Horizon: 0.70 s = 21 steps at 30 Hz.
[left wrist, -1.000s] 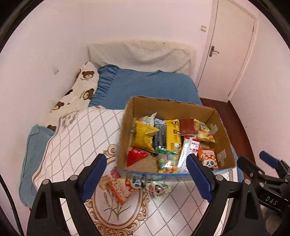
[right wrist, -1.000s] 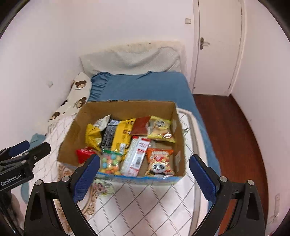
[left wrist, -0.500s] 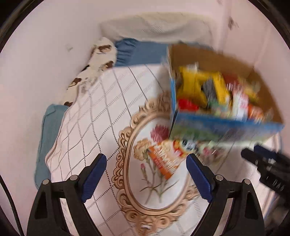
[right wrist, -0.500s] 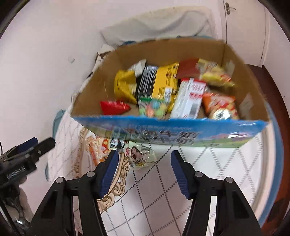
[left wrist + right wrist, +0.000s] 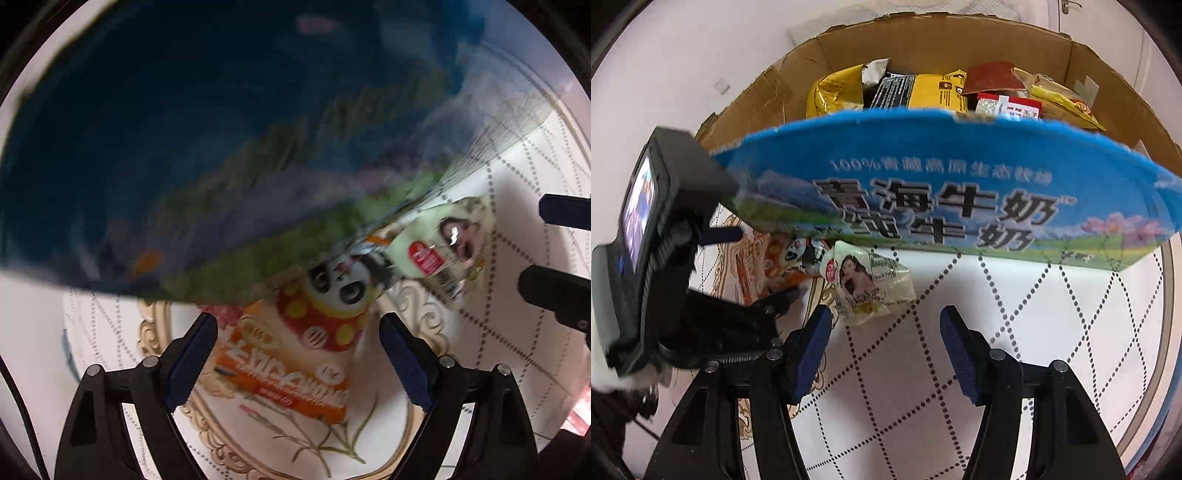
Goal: Organize snacks
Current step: 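Grasp the orange panda packet with left tool while right tool grasps clear wrapped snack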
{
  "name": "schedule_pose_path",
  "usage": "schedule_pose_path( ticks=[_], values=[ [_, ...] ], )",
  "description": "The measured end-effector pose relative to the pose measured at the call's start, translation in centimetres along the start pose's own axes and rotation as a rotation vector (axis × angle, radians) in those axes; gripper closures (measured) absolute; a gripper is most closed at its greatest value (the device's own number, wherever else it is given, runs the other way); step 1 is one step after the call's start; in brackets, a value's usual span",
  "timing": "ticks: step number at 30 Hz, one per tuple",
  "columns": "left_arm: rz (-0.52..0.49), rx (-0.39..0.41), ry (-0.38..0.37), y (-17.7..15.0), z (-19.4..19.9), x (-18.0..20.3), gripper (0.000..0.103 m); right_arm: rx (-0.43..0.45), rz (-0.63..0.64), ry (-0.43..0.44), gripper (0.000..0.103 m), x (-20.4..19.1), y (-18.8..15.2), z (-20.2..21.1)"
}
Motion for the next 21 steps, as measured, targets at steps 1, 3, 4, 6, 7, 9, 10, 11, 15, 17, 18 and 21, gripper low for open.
schedule_pose_path(
  ticks=[1, 3, 4, 6, 7, 9, 10, 11, 15, 17, 18, 21],
  values=[
    [0.011, -0.003, -0.014, 0.0, 0.0, 0.0, 0.037, 0.004, -0.005, 0.005, 0.039, 0.1, 0.0, 0.0],
    [0.037, -0.016, -0.028, -0.4, 0.1, 0.0, 0.044, 0.007, -0.009, 0.005, 0.039, 0.1, 0.5, -0.1],
    [0.063, -0.021, -0.037, -0.6, 0.2, -0.1, 0.044, 0.011, -0.007, 0.014, 0.039, 0.0, 0.7, -0.2],
    [0.136, -0.050, -0.050, -1.6, 0.2, -0.8, 0.045, 0.013, 0.008, 0.016, 0.038, -0.4, 1.2, -0.5],
    [0.196, -0.068, -0.074, -2.4, 0.2, -1.3, 0.045, 0.016, 0.019, 0.019, 0.037, -0.7, 1.5, -0.7],
    [0.291, -0.126, -0.096, -4.2, 0.0, -1.9, 0.045, 0.011, 0.045, 0.022, 0.035, -1.4, 2.3, -1.2],
    [0.346, -0.148, -0.118, -5.1, 0.0, -2.3, 0.045, 0.007, 0.058, 0.023, 0.035, -1.8, 2.7, -1.7],
    [0.392, -0.163, -0.138, -5.9, -0.1, -2.7, 0.045, -0.002, 0.069, 0.029, 0.035, -2.2, 2.9, -2.3],
    [0.553, -0.227, -0.220, -9.0, -0.1, -3.0, 0.045, -0.062, 0.126, 0.020, 0.035, -3.7, 3.4, -5.1],
    [0.587, -0.236, -0.231, -9.6, 0.0, -2.9, 0.045, -0.096, 0.136, -0.001, 0.036, -3.9, 3.3, -6.4],
    [0.594, -0.235, -0.235, -9.8, 0.1, -2.7, 0.045, -0.089, 0.127, 0.003, 0.036, -3.9, 3.3, -6.7],
    [0.583, -0.245, -0.228, -10.1, 0.2, -1.8, 0.042, -0.094, 0.106, -0.008, 0.047, -3.8, 3.3, -6.8]
  ],
)
Point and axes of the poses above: each gripper's, at about its wrist camera, not at the fingertips, and z roughly against the way its jaws point, x to its right, y to its top, the point moved 2 cm from there along -z, roughly the way its jaws point, and after that the axes turned 8 degrees about y, right-handed, at the moved point
